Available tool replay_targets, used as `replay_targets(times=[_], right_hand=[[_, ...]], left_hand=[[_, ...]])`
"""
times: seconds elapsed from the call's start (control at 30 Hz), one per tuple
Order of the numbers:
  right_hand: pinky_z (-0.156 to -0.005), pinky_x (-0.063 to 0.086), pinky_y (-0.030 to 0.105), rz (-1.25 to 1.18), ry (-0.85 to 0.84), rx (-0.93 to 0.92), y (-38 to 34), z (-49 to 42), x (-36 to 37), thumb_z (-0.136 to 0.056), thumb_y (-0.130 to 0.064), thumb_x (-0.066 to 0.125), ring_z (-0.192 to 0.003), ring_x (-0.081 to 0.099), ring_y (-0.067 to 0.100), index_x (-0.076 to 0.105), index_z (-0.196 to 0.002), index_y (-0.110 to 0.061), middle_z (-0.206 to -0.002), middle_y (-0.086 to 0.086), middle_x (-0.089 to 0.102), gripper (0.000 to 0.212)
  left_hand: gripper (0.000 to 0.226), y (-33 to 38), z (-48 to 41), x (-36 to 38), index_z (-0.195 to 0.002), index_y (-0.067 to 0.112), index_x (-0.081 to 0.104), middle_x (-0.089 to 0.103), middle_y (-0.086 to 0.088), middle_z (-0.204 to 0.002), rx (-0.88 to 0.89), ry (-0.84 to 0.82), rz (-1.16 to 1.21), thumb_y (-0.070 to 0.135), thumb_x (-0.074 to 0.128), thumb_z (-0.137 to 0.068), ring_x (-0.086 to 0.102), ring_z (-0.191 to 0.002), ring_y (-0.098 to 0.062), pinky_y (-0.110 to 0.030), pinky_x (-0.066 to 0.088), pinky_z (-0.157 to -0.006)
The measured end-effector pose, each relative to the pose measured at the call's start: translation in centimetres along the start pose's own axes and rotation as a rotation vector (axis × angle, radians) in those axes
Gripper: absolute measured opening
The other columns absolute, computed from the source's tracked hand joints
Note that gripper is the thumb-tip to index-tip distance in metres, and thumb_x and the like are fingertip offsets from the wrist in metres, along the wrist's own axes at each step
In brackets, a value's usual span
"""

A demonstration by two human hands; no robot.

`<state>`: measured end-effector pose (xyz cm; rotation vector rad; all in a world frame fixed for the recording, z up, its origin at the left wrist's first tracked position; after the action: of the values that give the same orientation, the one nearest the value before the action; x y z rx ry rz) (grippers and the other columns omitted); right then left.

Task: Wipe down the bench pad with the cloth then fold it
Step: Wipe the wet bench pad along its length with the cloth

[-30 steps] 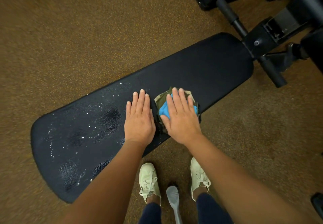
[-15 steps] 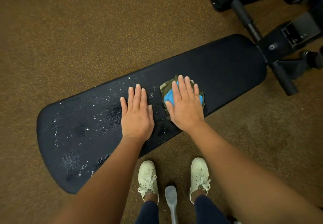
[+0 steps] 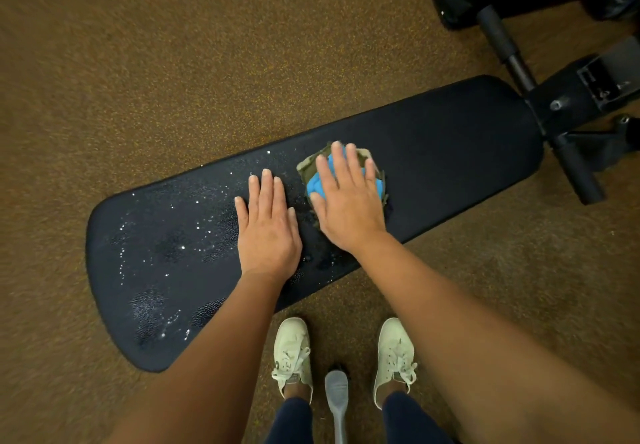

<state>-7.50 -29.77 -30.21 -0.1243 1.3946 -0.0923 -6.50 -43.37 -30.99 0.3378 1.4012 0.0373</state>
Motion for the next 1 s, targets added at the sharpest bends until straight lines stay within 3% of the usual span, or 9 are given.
replay_targets(times=[0.1,0.17,0.37,0.57,0.73,0.8,0.9,1.0], right_hand=[[-0.117,0.012,0.049,0.020,-0.026,-0.312,0.1,1.8,0.3,-0.096,-0.043,0.030,-0.146,0.012,0.030,0.033,-0.147,-0.014,-0.158,0.012,0.019,0.059],[-0.117,0.014,0.049,0.040,-0.031,-0.398,1.5,1.9,0.1,-0.095,-0.044,0.028,-0.146,0.014,0.029,0.034,-0.147,-0.014,-0.158,0.010,0.020,0.060],[-0.116,0.005,0.055,-0.025,-0.005,-0.026,-0.2,-1.8,-0.2,-0.097,-0.040,0.032,-0.146,0.005,0.034,0.027,-0.148,-0.012,-0.158,0.014,0.013,0.058],[-0.117,0.011,0.049,0.058,-0.051,-0.406,1.4,-0.8,-0.3,-0.095,-0.045,0.027,-0.146,0.011,0.029,0.031,-0.147,-0.017,-0.158,0.008,0.018,0.059],[-0.116,0.003,0.053,0.041,-0.017,-0.037,0.6,-3.5,-0.6,-0.098,-0.042,0.030,-0.146,0.001,0.034,0.022,-0.150,-0.011,-0.159,0.015,0.009,0.061],[-0.115,0.005,0.053,0.045,-0.024,-0.132,-0.6,-2.9,-0.3,-0.097,-0.042,0.031,-0.146,0.005,0.034,0.027,-0.148,-0.012,-0.158,0.015,0.013,0.059],[-0.115,0.012,0.049,0.038,-0.049,-0.456,0.4,-1.3,-0.4,-0.095,-0.045,0.029,-0.145,0.015,0.030,0.035,-0.145,-0.015,-0.157,0.010,0.022,0.059],[-0.117,0.012,0.050,0.058,-0.051,-0.442,2.3,-2.5,-0.9,-0.095,-0.046,0.026,-0.145,0.014,0.028,0.032,-0.147,-0.015,-0.157,0.009,0.021,0.061]], left_hand=[[0.059,-0.2,0.1,-0.1,-0.149,0.005,0.025,0.014,-0.009,-0.160,-0.011,0.018,0.026,0.033,0.016,-0.098,0.004,-0.148,-0.026,-0.048,0.002,-0.118],[0.058,-0.1,0.1,-0.2,-0.149,0.005,0.026,0.015,-0.010,-0.159,-0.012,0.021,0.021,0.032,0.018,-0.098,0.006,-0.148,-0.027,-0.049,0.003,-0.118],[0.060,-0.1,0.0,0.0,-0.150,0.006,0.023,0.013,-0.009,-0.160,-0.029,0.001,-0.019,0.033,0.015,-0.097,0.003,-0.148,-0.026,-0.049,0.001,-0.117],[0.058,-0.2,0.0,0.1,-0.150,0.007,0.025,0.013,-0.007,-0.160,-0.032,0.004,-0.012,0.032,0.018,-0.098,0.002,-0.148,-0.025,-0.050,0.003,-0.117],[0.058,-0.2,-0.2,0.1,-0.150,0.008,0.025,0.013,-0.007,-0.160,-0.059,0.014,-0.003,0.033,0.017,-0.098,0.003,-0.148,-0.026,-0.049,0.002,-0.117],[0.058,-0.1,-0.2,0.0,-0.149,0.007,0.027,0.016,-0.008,-0.159,-0.071,0.031,0.017,0.032,0.019,-0.098,0.006,-0.148,-0.026,-0.049,0.003,-0.117],[0.056,-0.3,-0.3,-0.2,-0.148,0.005,0.029,0.020,-0.009,-0.158,-0.089,0.062,0.062,0.030,0.020,-0.098,0.009,-0.147,-0.027,-0.047,0.007,-0.117],[0.056,-0.4,-0.4,-0.3,-0.148,0.005,0.029,0.019,-0.009,-0.158,-0.098,0.070,0.072,0.030,0.020,-0.098,0.008,-0.147,-0.026,-0.044,0.006,-0.118]])
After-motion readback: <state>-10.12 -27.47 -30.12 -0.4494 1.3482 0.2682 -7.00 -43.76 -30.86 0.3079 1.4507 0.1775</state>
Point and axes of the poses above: each hand's wrist, its own z-axis away from the middle knuckle, its own x-axis out of the palm, y = z × x, the point moved 6 cm from there along -z, towards the middle knuckle
